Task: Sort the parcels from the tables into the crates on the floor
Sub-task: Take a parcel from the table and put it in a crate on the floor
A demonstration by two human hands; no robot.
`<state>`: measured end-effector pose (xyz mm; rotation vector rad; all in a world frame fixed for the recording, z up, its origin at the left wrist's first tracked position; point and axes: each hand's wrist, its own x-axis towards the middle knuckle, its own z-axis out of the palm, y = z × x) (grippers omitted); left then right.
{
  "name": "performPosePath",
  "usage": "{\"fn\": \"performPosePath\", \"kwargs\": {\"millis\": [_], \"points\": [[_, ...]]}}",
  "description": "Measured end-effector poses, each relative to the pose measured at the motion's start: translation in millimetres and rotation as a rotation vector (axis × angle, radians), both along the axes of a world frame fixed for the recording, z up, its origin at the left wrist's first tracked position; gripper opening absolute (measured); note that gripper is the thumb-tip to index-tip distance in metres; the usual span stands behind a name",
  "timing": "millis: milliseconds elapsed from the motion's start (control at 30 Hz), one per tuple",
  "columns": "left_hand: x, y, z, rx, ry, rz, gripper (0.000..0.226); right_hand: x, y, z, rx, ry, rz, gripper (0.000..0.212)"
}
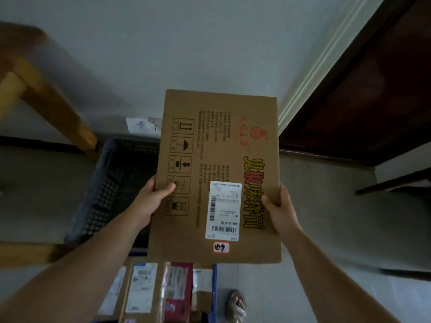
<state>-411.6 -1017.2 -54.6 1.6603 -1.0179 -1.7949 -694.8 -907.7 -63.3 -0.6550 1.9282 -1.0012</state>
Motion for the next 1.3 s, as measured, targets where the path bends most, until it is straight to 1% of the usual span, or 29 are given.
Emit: {"fn": "performPosePath", "kwargs": {"millis": [100, 133, 367, 467, 600, 733, 967, 1067, 1167, 1300], "points": [[-20, -1, -46, 0.025, -0.022, 0.022, 0.056, -24, -4, -47, 0.030, -0.047, 0.009, 0.051], [-26, -3, -63, 0.025, -0.032, 0.028, 0.057, -30, -5, -66, 0.048, -0.057, 0.009, 0.052], [-56, -8, -159, 0.037, -0.104, -0.036, 0.048, -54, 0, -169, 0.115, -0.137, -0.065, 0.047], [-59, -11, -197, 0.034, -0.153, -0.094, 0.048, -61, -5, -210, 0.142, -0.165, -0.069, 0.042], [-55, -22, -230, 0.034, -0.210, -0.070, 0.050, -63, -20, -245, 0.136, -0.174, -0.061, 0.050], [-49, -42, -249, 0.025, -0.199, -0.033, 0.046, -62, -44, -258, 0.082, -0.202, -0.052, 0.055], [-35, -50, -247, -0.005, -0.182, 0.061, 0.037, -46, -70, -250, 0.050, -0.180, -0.003, 0.054], [-30, -53, -245, -0.015, -0.183, 0.051, 0.040, -37, -73, -250, 0.059, -0.179, -0.017, 0.054], [-23, -61, -246, -0.057, -0.227, 0.026, 0.041, -28, -69, -257, 0.067, -0.193, -0.053, 0.054], [-22, -48, -259, -0.022, -0.225, -0.021, 0.046, -28, -54, -270, 0.117, -0.149, -0.048, 0.057]]}}
